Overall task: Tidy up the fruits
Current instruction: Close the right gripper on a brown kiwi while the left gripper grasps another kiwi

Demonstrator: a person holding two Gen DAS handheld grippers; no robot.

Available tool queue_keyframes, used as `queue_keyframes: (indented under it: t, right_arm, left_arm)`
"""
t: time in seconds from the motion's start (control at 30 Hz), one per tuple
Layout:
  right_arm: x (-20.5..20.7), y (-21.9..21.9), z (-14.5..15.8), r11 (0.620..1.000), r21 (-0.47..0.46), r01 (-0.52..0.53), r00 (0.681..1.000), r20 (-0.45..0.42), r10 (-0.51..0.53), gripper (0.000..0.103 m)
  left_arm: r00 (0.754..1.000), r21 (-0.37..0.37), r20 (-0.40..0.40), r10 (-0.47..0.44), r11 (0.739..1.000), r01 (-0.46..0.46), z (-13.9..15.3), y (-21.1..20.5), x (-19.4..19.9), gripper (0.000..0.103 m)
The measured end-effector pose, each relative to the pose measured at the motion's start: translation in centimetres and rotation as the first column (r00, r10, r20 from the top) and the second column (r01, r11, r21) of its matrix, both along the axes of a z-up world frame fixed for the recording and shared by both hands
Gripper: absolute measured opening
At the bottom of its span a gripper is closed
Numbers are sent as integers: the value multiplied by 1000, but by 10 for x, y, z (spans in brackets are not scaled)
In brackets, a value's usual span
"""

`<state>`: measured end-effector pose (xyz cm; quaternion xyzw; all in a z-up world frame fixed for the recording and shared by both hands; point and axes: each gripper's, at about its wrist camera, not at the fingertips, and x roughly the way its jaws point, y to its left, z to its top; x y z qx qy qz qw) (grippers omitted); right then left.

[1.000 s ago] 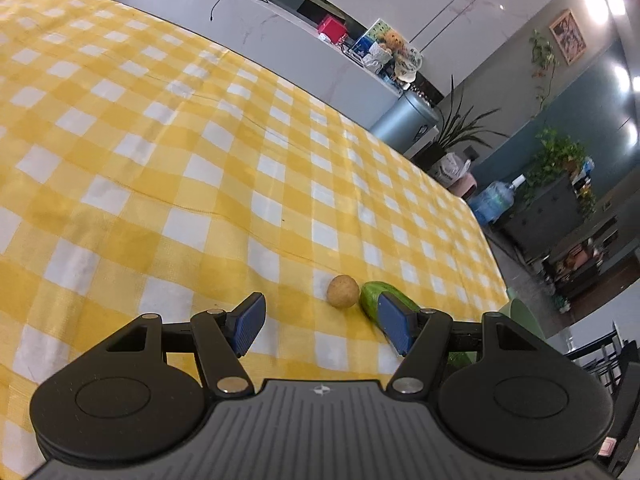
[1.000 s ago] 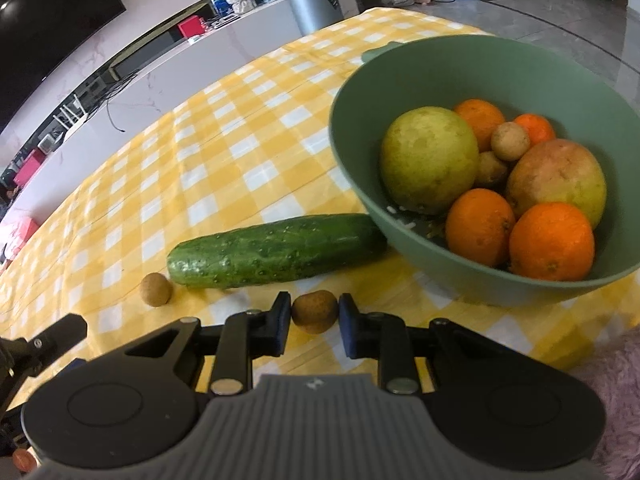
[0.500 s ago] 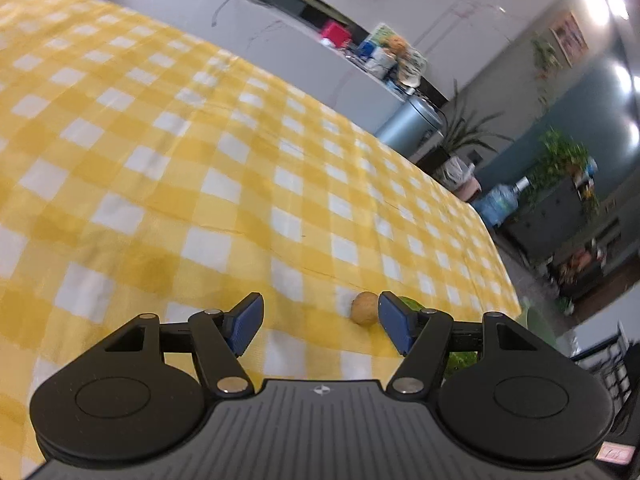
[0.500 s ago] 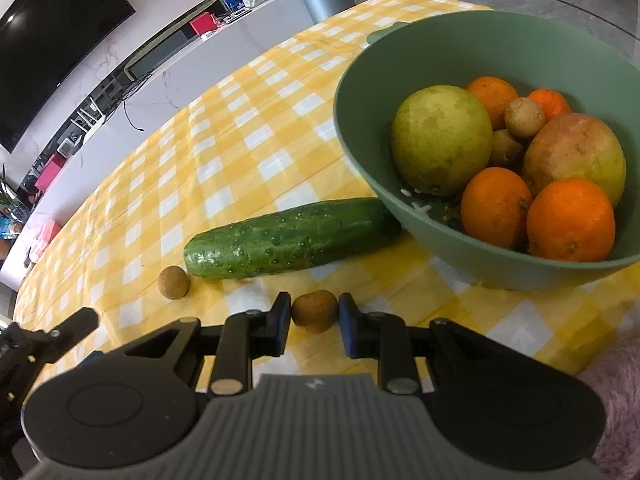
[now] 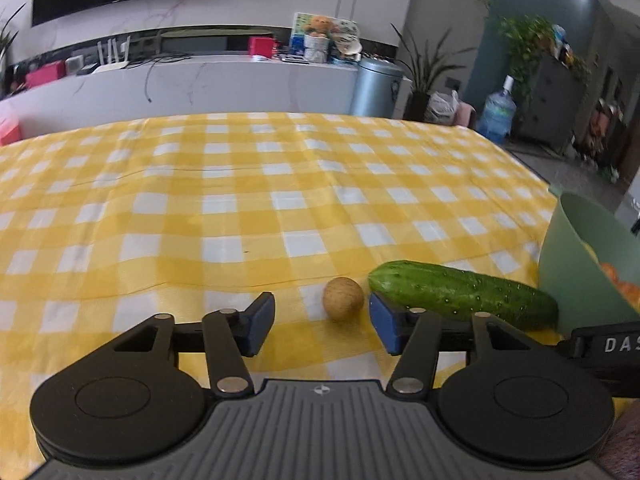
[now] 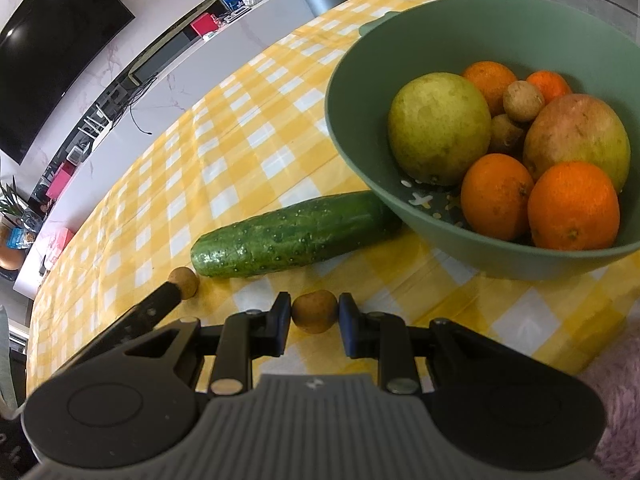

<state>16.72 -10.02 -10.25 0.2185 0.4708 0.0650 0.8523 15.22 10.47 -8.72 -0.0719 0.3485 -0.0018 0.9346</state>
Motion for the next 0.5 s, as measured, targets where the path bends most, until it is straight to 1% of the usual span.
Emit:
queue_keyframes:
  t: [0.2,0.23,0.3,0.33,0.43,0.5]
  right_arm:
    - [1,-1,0,1000,8,-1,1000,-1,1,22]
    - [1,-1,-1,1000,8,-1,1000,-1,1,22]
    - [1,-1,0,1000,5,-3,1000,0,3,22]
    - [1,-1,0,1000,3,-6,1000,0,6,22]
    - [1,1,0,1000,-1,-10,1000,2,10,22]
    - [1,1,0,1000,0,-11,1000,2,11,22]
  left_arm:
    - [999,28,-24,-41,999,41,-6,-9,11,54]
    - [999,35,-27,-42,998,42,-7,-9,13,53]
    - [999,47,-25,-32,998,33,-7,-9,15,48]
    - [999,44,-25,-29,999,30,-7,-8,17,47]
    - [999,20,-23,-30,999,31,-7,-5,19,40]
    - [999,13,-28,-27,1000,28,-7,-5,20,29]
